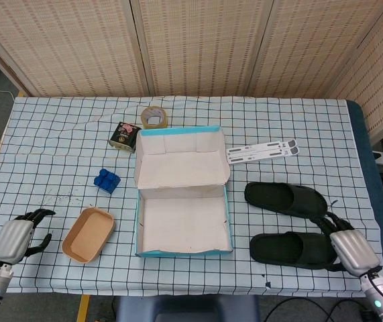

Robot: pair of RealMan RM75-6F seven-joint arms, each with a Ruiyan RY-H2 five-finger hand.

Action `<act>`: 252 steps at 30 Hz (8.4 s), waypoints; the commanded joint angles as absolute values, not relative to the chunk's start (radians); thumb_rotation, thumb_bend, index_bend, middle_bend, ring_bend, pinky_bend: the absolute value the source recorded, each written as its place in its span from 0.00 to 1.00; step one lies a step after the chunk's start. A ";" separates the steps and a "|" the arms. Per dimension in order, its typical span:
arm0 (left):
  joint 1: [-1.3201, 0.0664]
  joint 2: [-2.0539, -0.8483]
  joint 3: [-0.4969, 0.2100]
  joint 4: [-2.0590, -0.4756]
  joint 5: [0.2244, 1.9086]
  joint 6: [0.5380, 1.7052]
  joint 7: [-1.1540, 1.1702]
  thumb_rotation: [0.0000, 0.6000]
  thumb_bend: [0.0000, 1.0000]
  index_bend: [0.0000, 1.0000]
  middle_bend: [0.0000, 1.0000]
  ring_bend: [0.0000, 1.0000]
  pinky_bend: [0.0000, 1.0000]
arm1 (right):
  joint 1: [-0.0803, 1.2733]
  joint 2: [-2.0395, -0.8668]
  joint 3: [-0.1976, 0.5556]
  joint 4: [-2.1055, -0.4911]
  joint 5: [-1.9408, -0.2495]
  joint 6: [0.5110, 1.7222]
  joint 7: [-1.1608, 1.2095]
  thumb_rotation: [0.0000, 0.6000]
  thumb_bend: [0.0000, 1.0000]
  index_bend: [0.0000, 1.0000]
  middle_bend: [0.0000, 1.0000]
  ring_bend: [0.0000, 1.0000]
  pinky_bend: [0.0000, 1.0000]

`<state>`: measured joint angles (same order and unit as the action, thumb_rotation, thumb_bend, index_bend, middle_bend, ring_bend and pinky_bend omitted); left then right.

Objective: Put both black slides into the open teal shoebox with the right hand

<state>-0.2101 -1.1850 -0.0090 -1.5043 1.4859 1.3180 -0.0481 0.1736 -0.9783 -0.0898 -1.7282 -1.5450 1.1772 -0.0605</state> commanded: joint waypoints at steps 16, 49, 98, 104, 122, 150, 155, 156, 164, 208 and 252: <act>-0.210 -1.189 -0.011 -1.504 1.467 1.307 -0.028 1.00 0.39 0.27 0.21 0.33 0.42 | 0.278 -0.951 -0.114 -1.765 -1.420 0.931 -0.236 1.00 0.00 0.00 0.00 0.00 0.15; -0.211 -1.176 -0.007 -1.519 1.470 1.297 -0.045 1.00 0.39 0.31 0.19 0.32 0.42 | 0.378 -1.037 -0.119 -1.647 -1.418 0.766 0.009 1.00 0.00 0.00 0.00 0.00 0.11; -0.213 -1.158 -0.005 -1.541 1.455 1.276 -0.064 1.00 0.39 0.31 0.20 0.33 0.42 | 0.366 -1.131 -0.103 -1.608 -1.259 0.815 -0.156 1.00 0.00 0.00 0.02 0.00 0.10; -0.214 -1.157 -0.004 -1.543 1.454 1.272 -0.065 1.00 0.38 0.31 0.20 0.33 0.42 | 0.361 -1.145 -0.098 -1.596 -1.250 0.831 -0.163 1.00 0.00 0.01 0.11 0.01 0.11; -0.217 -1.152 -0.003 -1.549 1.441 1.255 -0.066 1.00 0.38 0.31 0.20 0.33 0.42 | 0.278 -1.163 -0.073 -1.619 -1.302 1.062 -0.212 1.00 0.00 0.52 0.47 0.36 0.37; -0.215 -1.148 -0.001 -1.560 1.438 1.255 -0.051 1.00 0.38 0.31 0.20 0.33 0.42 | 0.416 -1.005 0.096 -2.214 -1.228 1.139 -0.691 1.00 0.00 0.55 0.49 0.38 0.39; -0.216 -1.147 -0.001 -1.558 1.440 1.253 -0.058 1.00 0.38 0.31 0.20 0.33 0.42 | 0.556 -1.135 0.161 -2.260 -0.974 1.116 -0.864 1.00 0.00 0.55 0.49 0.38 0.39; -0.216 -1.147 0.000 -1.557 1.441 1.254 -0.058 1.00 0.38 0.31 0.20 0.33 0.42 | 0.582 -1.163 0.171 -2.262 -0.930 1.121 -0.892 1.00 0.00 0.55 0.49 0.38 0.39; -0.214 -1.146 -0.001 -1.553 1.443 1.260 -0.062 1.00 0.38 0.31 0.20 0.33 0.42 | 0.802 -1.405 0.259 -2.243 -0.584 1.250 -1.064 1.00 0.00 0.55 0.49 0.38 0.39; -0.214 -1.129 -0.006 -1.571 1.409 1.240 -0.022 1.00 0.39 0.31 0.20 0.33 0.42 | 0.964 -1.608 0.123 -1.950 -0.386 1.224 -0.959 1.00 0.00 0.55 0.49 0.38 0.39; -0.219 -1.131 -0.009 -1.578 1.386 1.221 0.002 1.00 0.39 0.31 0.20 0.33 0.42 | 0.671 -1.128 0.077 -2.046 -0.862 1.238 -0.554 1.00 0.00 0.00 0.03 0.00 0.00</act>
